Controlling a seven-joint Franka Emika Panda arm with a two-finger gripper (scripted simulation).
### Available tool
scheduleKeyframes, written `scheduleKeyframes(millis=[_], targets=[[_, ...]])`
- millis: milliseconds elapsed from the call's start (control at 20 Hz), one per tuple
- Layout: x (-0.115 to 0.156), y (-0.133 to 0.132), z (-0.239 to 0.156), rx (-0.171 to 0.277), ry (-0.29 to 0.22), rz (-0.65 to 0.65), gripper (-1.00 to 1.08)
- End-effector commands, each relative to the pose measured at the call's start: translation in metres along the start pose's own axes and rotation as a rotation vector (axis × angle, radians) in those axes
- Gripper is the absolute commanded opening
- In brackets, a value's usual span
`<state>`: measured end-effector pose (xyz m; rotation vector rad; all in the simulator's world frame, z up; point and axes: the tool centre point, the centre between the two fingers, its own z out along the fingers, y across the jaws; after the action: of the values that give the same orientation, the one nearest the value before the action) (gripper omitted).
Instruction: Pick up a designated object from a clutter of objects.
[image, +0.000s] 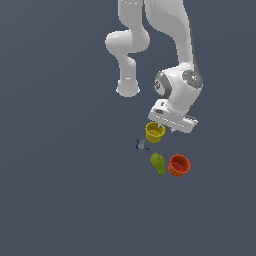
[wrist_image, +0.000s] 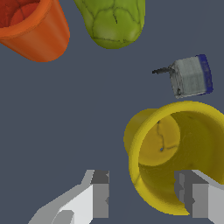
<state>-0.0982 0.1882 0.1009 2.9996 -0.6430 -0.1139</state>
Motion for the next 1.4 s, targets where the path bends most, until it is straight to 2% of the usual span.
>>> scheduleKeyframes(millis=[0,500,550,1350], targets=[[0.0,0.0,0.003,0.0,0.0,0.0,0.28],[-0.002,0.0,0.028,0.0,-0.001,0.002,0.28],[-0.002,0.0,0.028,0.0,-0.001,0.002,-1.0],[-0.001,0.003,0.019,0.001,0.0,0.003,-1.0]])
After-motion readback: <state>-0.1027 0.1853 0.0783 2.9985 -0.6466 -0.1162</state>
